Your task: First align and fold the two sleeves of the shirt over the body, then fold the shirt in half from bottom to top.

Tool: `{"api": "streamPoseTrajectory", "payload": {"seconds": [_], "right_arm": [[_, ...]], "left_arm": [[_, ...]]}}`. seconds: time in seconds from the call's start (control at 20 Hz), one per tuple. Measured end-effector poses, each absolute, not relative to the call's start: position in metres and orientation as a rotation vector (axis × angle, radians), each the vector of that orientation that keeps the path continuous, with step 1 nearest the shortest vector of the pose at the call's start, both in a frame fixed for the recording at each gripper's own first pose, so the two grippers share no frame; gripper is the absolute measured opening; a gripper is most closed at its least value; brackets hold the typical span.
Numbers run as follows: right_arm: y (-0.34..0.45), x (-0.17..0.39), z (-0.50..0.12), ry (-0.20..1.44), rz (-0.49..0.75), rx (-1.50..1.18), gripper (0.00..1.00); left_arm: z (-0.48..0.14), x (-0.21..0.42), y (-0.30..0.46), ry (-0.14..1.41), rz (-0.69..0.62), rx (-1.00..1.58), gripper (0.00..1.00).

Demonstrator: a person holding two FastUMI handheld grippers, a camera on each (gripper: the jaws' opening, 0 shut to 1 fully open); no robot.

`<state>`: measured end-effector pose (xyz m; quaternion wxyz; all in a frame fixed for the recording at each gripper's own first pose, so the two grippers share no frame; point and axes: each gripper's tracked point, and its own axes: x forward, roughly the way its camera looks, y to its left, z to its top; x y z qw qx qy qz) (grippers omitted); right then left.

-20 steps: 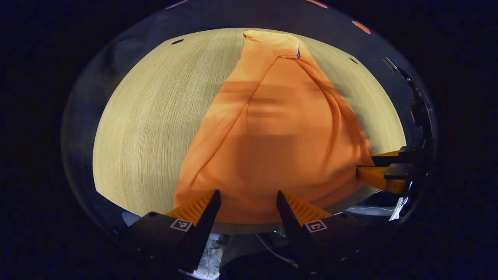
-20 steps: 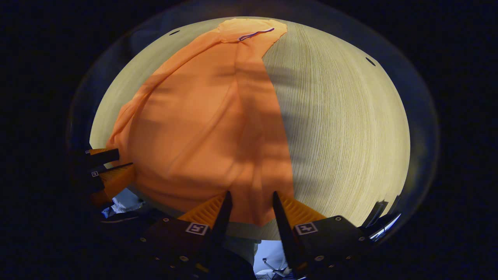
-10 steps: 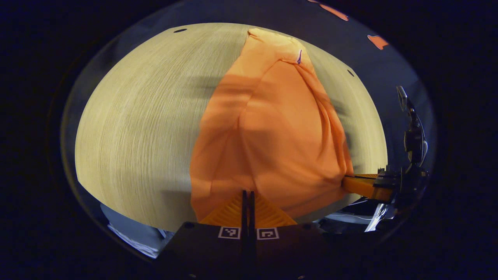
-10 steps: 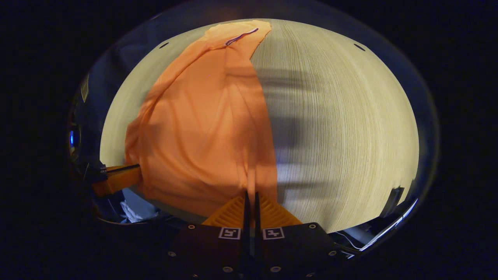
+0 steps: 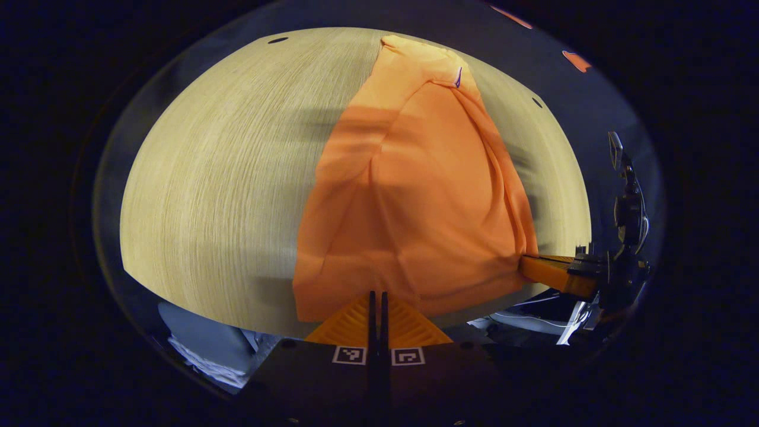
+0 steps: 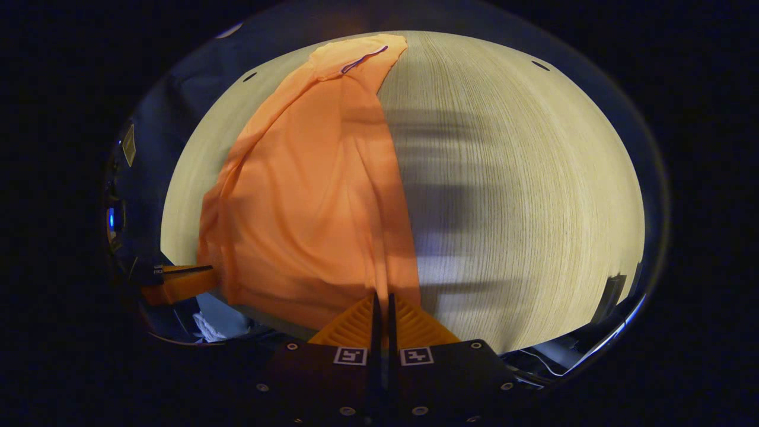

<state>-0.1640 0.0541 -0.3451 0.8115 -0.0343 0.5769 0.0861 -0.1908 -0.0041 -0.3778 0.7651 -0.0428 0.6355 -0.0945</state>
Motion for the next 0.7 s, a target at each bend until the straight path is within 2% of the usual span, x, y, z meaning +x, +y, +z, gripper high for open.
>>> {"api": "streamPoseTrajectory", "payload": {"seconds": [0.15, 0.3, 0.45, 0.55, 0.65, 0.7], "right_arm": [[0.054, -0.168, -0.346, 1.235, 0.193, -0.069, 0.06], [0.053, -0.171, -0.346, 1.241, 0.208, -0.067, 0.06], [0.052, -0.172, -0.346, 1.246, 0.219, -0.060, 0.06], [0.049, -0.172, -0.344, 1.249, 0.219, -0.048, 0.06], [0.046, -0.172, -0.345, 1.252, 0.213, -0.040, 0.06], [0.046, -0.171, -0.345, 1.254, 0.211, -0.032, 0.06]], "left_arm": [[-0.378, -0.198, -0.009, 1.418, -0.177, -0.091, 0.03], [-0.372, -0.194, -0.008, 1.381, -0.156, -0.060, 0.96], [-0.386, -0.195, -0.007, 1.405, -0.110, -0.011, 0.99], [-0.388, -0.194, -0.010, 1.393, -0.092, 0.065, 0.95], [-0.388, -0.192, -0.017, 1.349, -0.083, 0.113, 0.98], [-0.391, -0.193, -0.021, 1.345, -0.078, 0.110, 0.95]]}}
